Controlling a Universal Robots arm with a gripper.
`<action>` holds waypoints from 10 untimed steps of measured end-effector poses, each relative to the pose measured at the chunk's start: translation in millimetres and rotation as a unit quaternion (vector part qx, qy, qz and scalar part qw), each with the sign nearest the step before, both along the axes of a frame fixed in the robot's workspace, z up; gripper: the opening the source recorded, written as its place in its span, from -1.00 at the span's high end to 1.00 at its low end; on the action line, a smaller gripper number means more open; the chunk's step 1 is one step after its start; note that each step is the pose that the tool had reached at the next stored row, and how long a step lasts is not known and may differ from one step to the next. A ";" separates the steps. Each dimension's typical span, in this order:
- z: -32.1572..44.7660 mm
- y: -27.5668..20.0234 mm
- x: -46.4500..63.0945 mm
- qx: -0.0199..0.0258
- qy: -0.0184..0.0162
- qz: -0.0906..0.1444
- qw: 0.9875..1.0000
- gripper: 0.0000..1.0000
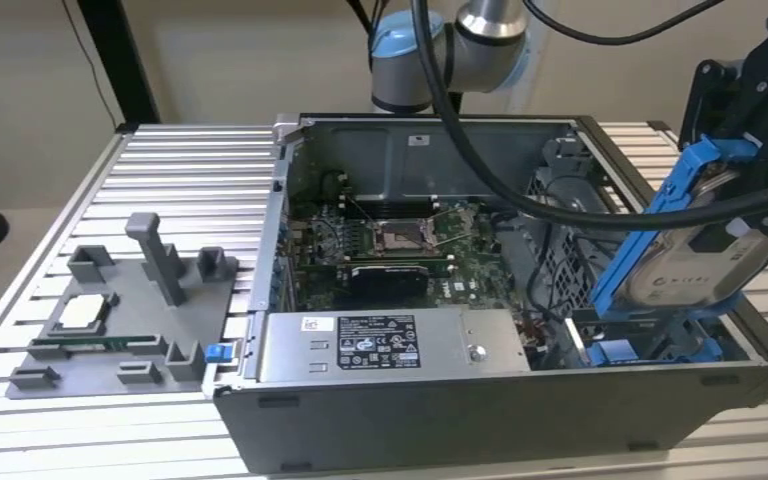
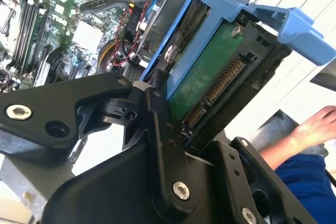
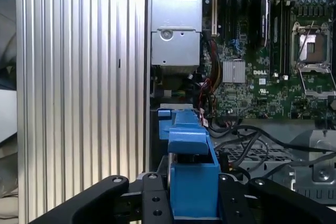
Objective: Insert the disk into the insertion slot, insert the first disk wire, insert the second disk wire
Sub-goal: 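Insert the disk into the insertion slot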
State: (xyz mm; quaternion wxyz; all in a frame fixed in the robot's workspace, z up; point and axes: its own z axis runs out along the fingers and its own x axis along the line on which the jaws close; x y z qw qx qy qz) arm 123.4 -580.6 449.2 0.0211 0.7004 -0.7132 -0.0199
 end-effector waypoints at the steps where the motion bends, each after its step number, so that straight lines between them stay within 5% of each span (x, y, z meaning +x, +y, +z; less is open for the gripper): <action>1: -1.0 0.4 0.2 0.000 0.000 0.000 1.000 1.00; 10: -4.7 3.6 0.6 0.000 0.000 0.000 1.000 1.00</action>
